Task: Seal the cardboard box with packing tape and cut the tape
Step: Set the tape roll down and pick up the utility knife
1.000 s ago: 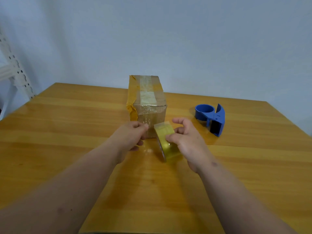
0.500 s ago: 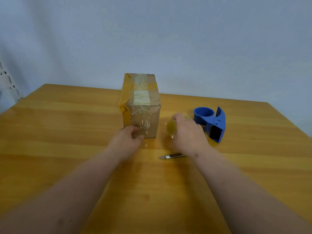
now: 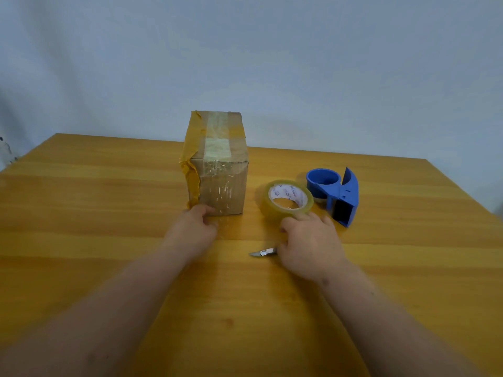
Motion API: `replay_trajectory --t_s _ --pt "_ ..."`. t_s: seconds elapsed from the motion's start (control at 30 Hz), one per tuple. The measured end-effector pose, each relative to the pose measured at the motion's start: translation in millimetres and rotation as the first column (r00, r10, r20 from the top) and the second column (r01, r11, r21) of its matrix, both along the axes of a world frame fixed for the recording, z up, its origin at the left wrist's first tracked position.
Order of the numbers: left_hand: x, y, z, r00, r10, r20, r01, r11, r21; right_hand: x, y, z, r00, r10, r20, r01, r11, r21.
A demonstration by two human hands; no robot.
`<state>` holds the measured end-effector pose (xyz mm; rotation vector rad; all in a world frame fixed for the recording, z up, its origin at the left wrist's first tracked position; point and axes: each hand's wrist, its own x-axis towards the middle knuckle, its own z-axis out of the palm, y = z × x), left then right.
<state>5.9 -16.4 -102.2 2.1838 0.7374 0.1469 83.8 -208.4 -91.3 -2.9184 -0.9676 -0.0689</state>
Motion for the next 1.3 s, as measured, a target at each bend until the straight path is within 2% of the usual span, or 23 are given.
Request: replay_trajectory --t_s 0.1,0.3,0.4,0.47,0.57,0.63,0.73,0.87,1.07,1.2,1.3 --pt "-7.2 -5.8 4.5 1.0 -0.002 0.006 0.002 1.0 -0.002 -2.9 -9.3 -7.2 0.994 -0.011 -0.11 -0.002 0.994 -0.112" --pt "-24.7 -12.1 12.7 1.0 0.008 -0.02 -0.008 1.0 0.002 -5.2 -20.5 -18.6 0.997 0.066 -0.043 -0.069 0.995 -0.076" --pt "-31.0 -10.5 16.6 0.999 0.014 -0.029 -0.013 1.0 0.006 -14.4 -22.7 -19.1 0.995 0.052 -0.086 -0.051 0.998 0.021" --pt "-32.5 -10.6 18.6 0.999 0.012 -0.029 -0.012 1.0 0.007 -20.8 -22.0 -13.5 0.971 0.003 -0.238 0.047 0.978 0.202" --pt "-34.0 -13.3 20.7 1.0 0.007 -0.013 -0.008 1.0 -0.016 -29.4 -19.2 -4.0 0.859 0.015 -0.511 0.27 0.836 0.478" --pt "-35.1 -15.4 21.2 1.0 0.01 0.0 -0.01 0.999 -0.051 -33.5 -18.3 0.6 0.757 0.051 -0.652 0.412 0.737 0.536" --pt "-37.4 -19.5 21.8 1.0 0.008 0.006 -0.008 0.997 -0.073 -37.2 -18.0 5.4 0.662 0.088 -0.744 0.54 0.633 0.555" --pt "-39.9 -21.7 21.3 1.0 -0.001 0.008 0.002 0.995 -0.097 -38.8 -18.5 6.4 0.56 0.191 -0.806 0.64 0.517 0.568" --pt "-44.3 -20.8 20.1 1.0 -0.005 0.018 0.008 0.992 -0.122 -43.9 -16.6 8.3 0.441 0.368 -0.819 0.67 0.473 0.573" --pt "-44.4 -21.3 17.8 1.0 -0.009 0.021 0.012 0.99 -0.138 -46.9 -12.2 10.3 0.452 0.391 -0.802 0.654 0.467 0.596" --pt "-43.3 -21.7 15.6 0.999 -0.02 0.025 0.023 0.992 -0.125 -48.0 -7.9 11.0 0.495 0.362 -0.79 0.643 0.459 0.613"
